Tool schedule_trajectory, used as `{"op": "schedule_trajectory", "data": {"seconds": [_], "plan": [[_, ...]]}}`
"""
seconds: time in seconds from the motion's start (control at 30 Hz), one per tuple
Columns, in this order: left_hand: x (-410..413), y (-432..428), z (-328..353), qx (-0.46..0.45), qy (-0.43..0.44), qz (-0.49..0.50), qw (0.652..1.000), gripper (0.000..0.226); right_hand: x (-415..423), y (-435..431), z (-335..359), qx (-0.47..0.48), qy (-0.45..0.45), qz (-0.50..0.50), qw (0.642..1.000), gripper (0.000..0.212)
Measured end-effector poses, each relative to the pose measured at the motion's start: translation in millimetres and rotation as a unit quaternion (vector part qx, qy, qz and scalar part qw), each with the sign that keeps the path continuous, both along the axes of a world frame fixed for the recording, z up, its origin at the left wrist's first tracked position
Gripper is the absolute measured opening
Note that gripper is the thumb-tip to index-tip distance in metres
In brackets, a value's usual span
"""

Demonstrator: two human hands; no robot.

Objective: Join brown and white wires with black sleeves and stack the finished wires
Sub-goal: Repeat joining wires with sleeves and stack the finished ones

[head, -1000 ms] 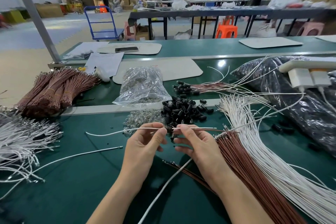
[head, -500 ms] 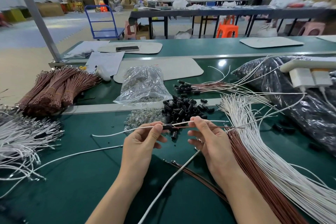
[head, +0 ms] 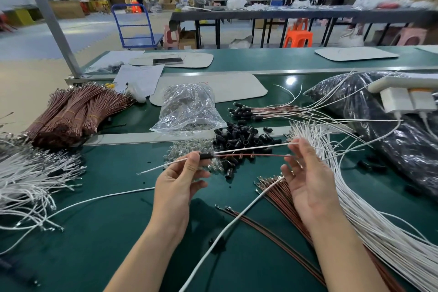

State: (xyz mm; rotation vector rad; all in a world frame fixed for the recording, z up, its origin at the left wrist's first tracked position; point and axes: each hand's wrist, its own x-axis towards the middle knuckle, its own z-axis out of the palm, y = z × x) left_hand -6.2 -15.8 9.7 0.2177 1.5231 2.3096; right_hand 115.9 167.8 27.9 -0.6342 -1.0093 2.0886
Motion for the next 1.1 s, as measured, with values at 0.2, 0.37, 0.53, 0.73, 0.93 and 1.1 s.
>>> {"op": "schedule_trajectory", "data": {"seconds": [0.2, 0.37, 0.53, 0.73, 0.93, 1.1], "plan": [[-5, -4, 1, 0.017, -0.015, 0.001, 1.000, 0.028, 6, 12, -1, -0.020, 0.013, -0.049, 0.998, 0.021], [-15, -10, 2, 0.024, -0.028, 0.010, 0.999, 0.021, 5, 15, -2, -0.038, 0.020, -0.075, 0.996, 0.012], [-24, -17, 4, 0.048, -0.054, 0.027, 0.997, 0.016, 8, 19, -1, -0.040, 0.037, -0.106, 0.993, 0.016], [-21, -17, 6, 0.049, -0.053, 0.005, 0.997, 0.017, 16, 24, 1, -0.026, 0.053, -0.127, 0.990, 0.014], [-23, -15, 8, 0.126, -0.131, 0.027, 0.983, 0.019, 15, 27, -2, -0.057, 0.092, -0.032, 0.994, 0.046], [-31, -20, 7, 0.245, -0.217, 0.073, 0.942, 0.033, 0, 8, -7, -0.070, 0.047, 0.150, 0.985, 0.092]]}}
